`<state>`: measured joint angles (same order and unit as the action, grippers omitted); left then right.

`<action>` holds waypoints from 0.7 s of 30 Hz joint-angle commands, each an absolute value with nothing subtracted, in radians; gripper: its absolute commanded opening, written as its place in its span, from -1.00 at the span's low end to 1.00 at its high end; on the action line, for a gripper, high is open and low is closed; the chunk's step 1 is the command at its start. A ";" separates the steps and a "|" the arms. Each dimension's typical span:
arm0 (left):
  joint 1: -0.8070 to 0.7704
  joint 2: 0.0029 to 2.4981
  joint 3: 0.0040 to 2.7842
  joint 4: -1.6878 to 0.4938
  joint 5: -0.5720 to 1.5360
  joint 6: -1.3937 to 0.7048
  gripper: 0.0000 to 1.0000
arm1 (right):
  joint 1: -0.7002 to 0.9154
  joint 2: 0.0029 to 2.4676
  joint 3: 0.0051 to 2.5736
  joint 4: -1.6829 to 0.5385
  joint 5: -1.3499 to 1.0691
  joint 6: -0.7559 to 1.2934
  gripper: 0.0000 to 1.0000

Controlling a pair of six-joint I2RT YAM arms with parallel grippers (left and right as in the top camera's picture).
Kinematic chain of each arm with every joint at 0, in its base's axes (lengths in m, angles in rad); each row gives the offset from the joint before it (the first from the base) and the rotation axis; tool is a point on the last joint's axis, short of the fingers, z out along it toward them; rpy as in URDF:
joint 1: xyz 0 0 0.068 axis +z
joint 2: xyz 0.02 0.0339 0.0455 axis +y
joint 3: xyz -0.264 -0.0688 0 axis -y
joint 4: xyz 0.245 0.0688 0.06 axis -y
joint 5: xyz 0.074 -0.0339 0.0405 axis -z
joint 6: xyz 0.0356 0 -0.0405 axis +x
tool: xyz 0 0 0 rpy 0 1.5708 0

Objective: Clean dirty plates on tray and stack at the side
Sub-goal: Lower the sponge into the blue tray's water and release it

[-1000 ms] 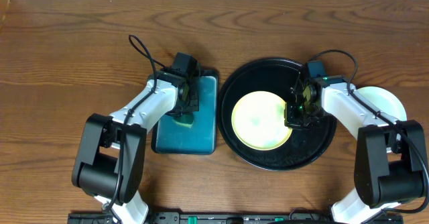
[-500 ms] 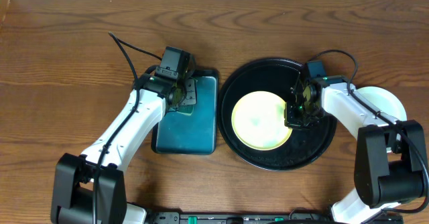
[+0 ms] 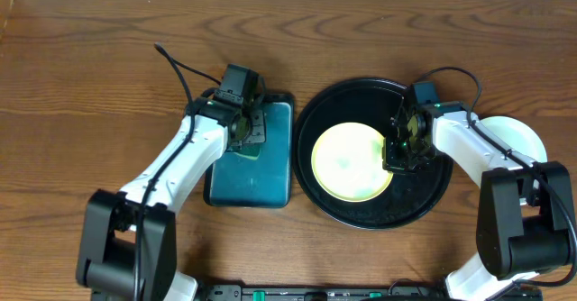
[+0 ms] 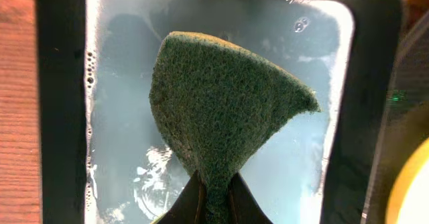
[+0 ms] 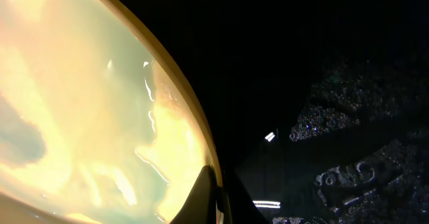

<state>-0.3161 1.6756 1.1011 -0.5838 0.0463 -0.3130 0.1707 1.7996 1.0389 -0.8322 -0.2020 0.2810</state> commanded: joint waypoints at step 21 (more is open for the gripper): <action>-0.313 1.708 1.096 -0.606 0.044 -0.303 -0.32 | 0.185 1.805 1.019 -0.831 -0.191 0.276 -0.97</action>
<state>-0.3161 1.7653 1.1007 -0.5991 0.0463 -0.3096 0.1707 1.7996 1.0389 -0.8303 -0.2020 0.2810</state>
